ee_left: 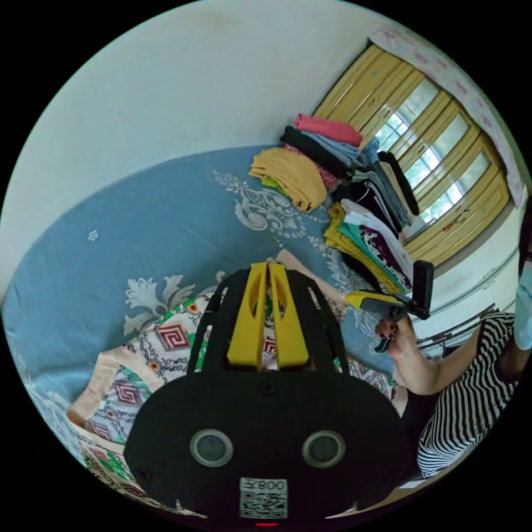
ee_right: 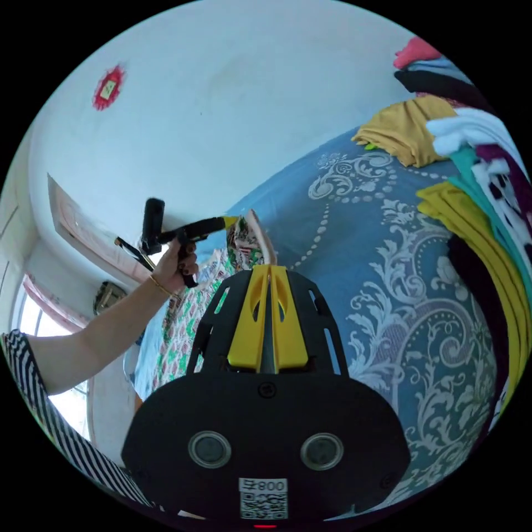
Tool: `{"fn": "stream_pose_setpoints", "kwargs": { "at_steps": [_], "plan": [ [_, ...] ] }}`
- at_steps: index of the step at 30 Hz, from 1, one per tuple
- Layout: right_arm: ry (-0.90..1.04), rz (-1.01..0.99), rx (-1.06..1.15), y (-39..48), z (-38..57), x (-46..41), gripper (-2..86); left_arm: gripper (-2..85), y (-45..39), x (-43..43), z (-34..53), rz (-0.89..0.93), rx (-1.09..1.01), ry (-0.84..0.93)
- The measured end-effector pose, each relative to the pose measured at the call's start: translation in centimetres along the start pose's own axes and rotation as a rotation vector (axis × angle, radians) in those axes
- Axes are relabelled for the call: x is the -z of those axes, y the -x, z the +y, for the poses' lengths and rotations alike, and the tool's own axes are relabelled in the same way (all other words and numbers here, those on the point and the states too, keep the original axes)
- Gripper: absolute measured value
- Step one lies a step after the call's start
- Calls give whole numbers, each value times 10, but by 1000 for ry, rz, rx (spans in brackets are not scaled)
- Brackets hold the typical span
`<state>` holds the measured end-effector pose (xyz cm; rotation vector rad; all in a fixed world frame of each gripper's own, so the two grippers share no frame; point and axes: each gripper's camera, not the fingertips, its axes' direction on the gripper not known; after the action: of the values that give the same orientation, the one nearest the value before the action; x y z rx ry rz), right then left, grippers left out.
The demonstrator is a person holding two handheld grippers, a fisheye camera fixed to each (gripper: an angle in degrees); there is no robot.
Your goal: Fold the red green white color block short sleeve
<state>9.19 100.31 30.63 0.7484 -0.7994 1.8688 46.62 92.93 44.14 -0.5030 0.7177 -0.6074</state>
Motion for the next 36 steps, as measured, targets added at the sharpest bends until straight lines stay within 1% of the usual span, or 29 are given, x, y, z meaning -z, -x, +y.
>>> {"fn": "stream_pose_setpoints", "kwargs": {
  "at_steps": [2,5,7,9,13,15,17,19,20,25,28,31,36],
  "plan": [
    [5,-2,-26,-4,3,2,1,32,19,-25,12,-7,72,49],
    [103,43,-57,-11,2,-15,1,58,34,-61,22,-18,127,146],
    [117,50,-61,-11,0,-20,1,71,34,-69,22,-6,127,127],
    [119,71,-51,-9,-1,-21,1,80,27,-71,16,14,88,90],
    [129,81,-41,-4,-6,-25,2,88,1,-91,-11,-42,-69,147],
    [142,80,-37,0,-11,-28,2,84,-8,-110,-21,-116,-134,231],
    [157,72,-42,2,-16,-31,2,57,-9,-143,-28,-216,-167,394],
    [154,52,-55,4,-21,-31,2,29,-11,-142,-31,-236,-185,374],
    [150,45,-60,4,-22,-31,2,22,-10,-140,-35,-199,-173,372],
    [95,7,-67,19,-36,-28,2,12,-28,-109,-56,-139,-216,243],
    [50,33,-48,33,-47,-22,2,12,-40,-96,-75,-114,-260,192],
    [66,101,-47,43,-57,-29,3,15,-43,-102,-86,-133,-273,216],
    [128,93,-78,56,-69,-44,3,38,-31,-117,-94,-155,-195,302]
  ]
}}
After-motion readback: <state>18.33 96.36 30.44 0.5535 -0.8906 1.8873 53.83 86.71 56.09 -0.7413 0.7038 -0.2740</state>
